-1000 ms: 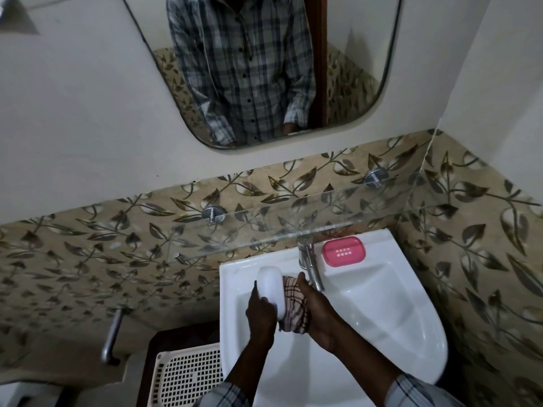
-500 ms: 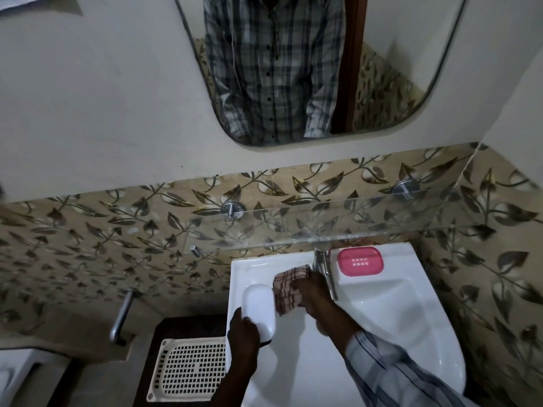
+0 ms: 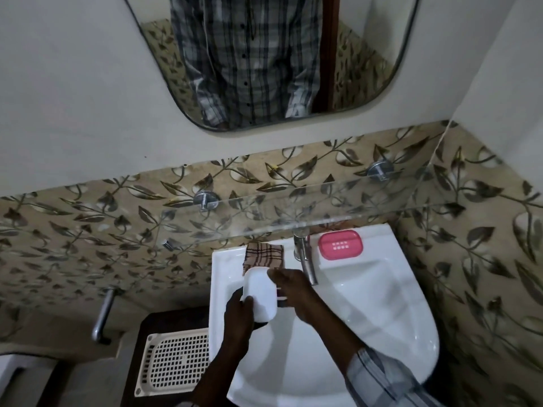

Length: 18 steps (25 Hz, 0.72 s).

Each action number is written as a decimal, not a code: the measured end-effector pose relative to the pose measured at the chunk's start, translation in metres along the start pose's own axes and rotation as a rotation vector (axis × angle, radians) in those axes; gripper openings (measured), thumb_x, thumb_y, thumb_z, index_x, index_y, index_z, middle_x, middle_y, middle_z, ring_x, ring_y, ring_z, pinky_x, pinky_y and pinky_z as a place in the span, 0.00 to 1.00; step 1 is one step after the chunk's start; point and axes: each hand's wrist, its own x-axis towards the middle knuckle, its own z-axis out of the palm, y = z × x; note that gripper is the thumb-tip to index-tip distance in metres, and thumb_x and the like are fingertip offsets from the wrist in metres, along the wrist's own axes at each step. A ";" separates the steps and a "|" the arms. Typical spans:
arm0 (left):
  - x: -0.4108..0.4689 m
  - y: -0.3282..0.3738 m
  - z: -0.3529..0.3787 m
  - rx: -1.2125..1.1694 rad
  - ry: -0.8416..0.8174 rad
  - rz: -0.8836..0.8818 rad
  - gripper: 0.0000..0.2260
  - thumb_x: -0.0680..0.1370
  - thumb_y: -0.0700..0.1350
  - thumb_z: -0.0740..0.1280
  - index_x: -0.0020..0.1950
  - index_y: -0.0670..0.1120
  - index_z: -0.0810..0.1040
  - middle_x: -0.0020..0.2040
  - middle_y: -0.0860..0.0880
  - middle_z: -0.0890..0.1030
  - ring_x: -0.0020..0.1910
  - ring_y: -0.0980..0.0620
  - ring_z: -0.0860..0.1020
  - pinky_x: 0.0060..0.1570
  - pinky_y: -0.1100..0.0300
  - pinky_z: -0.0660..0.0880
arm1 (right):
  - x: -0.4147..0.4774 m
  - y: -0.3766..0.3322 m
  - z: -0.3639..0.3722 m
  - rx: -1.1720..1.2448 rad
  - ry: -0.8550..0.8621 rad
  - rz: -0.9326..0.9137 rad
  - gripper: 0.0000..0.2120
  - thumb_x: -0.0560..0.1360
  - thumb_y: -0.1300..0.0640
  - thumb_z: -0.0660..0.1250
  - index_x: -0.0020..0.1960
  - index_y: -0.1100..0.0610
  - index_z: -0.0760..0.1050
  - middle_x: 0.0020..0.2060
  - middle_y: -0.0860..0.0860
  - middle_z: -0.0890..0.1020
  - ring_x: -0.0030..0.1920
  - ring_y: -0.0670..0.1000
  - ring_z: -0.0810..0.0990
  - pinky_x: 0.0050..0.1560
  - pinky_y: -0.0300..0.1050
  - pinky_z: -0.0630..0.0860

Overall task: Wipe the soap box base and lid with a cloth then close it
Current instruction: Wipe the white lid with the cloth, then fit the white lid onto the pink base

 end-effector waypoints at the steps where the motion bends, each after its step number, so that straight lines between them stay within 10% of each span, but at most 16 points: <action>1: -0.004 0.006 0.009 -0.043 -0.050 -0.008 0.11 0.83 0.48 0.62 0.63 0.49 0.78 0.61 0.41 0.80 0.57 0.40 0.80 0.41 0.44 0.84 | -0.008 0.004 -0.006 -0.044 0.015 -0.038 0.10 0.78 0.57 0.68 0.59 0.57 0.79 0.50 0.55 0.84 0.49 0.57 0.83 0.44 0.51 0.82; 9: -0.021 0.048 0.045 -0.492 -0.506 -0.437 0.26 0.76 0.62 0.62 0.55 0.43 0.87 0.56 0.39 0.85 0.53 0.37 0.85 0.48 0.39 0.82 | -0.022 -0.001 -0.029 -0.428 0.335 -0.290 0.14 0.75 0.59 0.72 0.60 0.58 0.81 0.53 0.55 0.81 0.54 0.53 0.81 0.57 0.43 0.77; 13: -0.012 0.048 0.057 -0.557 -0.323 -0.427 0.24 0.81 0.62 0.56 0.52 0.44 0.80 0.50 0.45 0.82 0.48 0.44 0.81 0.64 0.43 0.72 | -0.001 -0.002 -0.049 -0.381 0.582 -0.342 0.12 0.75 0.58 0.70 0.34 0.59 0.80 0.34 0.59 0.80 0.37 0.53 0.79 0.41 0.44 0.72; 16: -0.007 0.051 0.044 -0.623 -0.383 -0.473 0.30 0.74 0.70 0.60 0.57 0.44 0.77 0.52 0.40 0.77 0.52 0.39 0.75 0.63 0.39 0.67 | 0.032 -0.009 -0.088 -0.249 0.749 -0.042 0.19 0.79 0.53 0.65 0.58 0.69 0.79 0.55 0.67 0.81 0.57 0.62 0.79 0.58 0.51 0.75; 18: -0.007 0.052 0.033 -0.652 -0.473 -0.463 0.29 0.75 0.67 0.62 0.56 0.41 0.76 0.48 0.37 0.76 0.48 0.37 0.76 0.59 0.37 0.69 | 0.053 -0.012 -0.107 -0.091 0.711 0.143 0.36 0.81 0.47 0.63 0.74 0.74 0.57 0.68 0.70 0.71 0.67 0.65 0.73 0.68 0.56 0.70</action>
